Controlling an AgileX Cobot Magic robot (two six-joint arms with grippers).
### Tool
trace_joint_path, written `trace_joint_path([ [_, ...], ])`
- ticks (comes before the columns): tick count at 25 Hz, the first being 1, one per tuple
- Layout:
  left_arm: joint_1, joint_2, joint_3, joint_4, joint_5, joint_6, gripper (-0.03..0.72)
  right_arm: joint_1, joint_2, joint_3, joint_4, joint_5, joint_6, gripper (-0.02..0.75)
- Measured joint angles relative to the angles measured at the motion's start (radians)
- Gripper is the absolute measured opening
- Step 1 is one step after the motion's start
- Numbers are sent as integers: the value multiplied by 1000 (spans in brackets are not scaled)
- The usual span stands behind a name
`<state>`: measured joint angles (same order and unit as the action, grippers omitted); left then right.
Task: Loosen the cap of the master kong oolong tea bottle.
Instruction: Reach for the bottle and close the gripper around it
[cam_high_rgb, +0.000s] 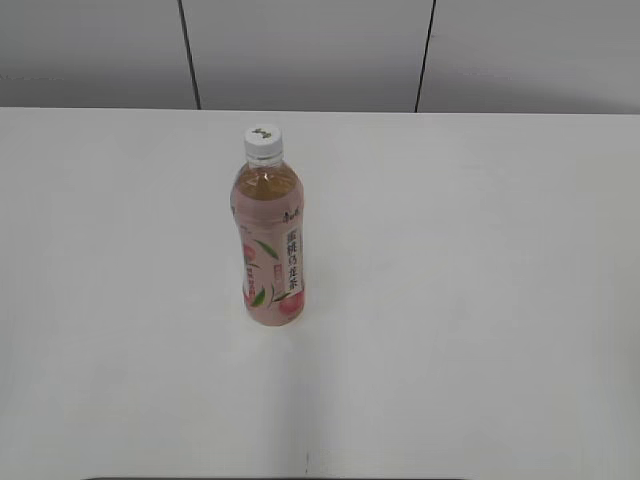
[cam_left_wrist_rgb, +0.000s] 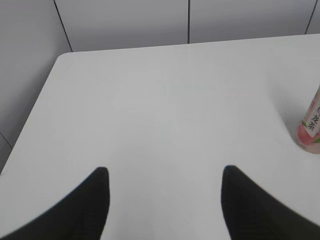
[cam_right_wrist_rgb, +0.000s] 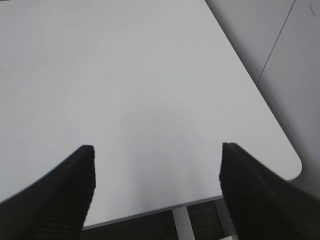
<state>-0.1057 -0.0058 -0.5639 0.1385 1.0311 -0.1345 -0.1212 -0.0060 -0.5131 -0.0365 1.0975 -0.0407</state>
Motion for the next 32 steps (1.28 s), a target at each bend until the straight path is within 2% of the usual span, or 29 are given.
trace_joint_path([
  [32, 0, 0, 0, 0, 0, 0, 431, 1, 0, 0, 0, 0, 0, 586],
])
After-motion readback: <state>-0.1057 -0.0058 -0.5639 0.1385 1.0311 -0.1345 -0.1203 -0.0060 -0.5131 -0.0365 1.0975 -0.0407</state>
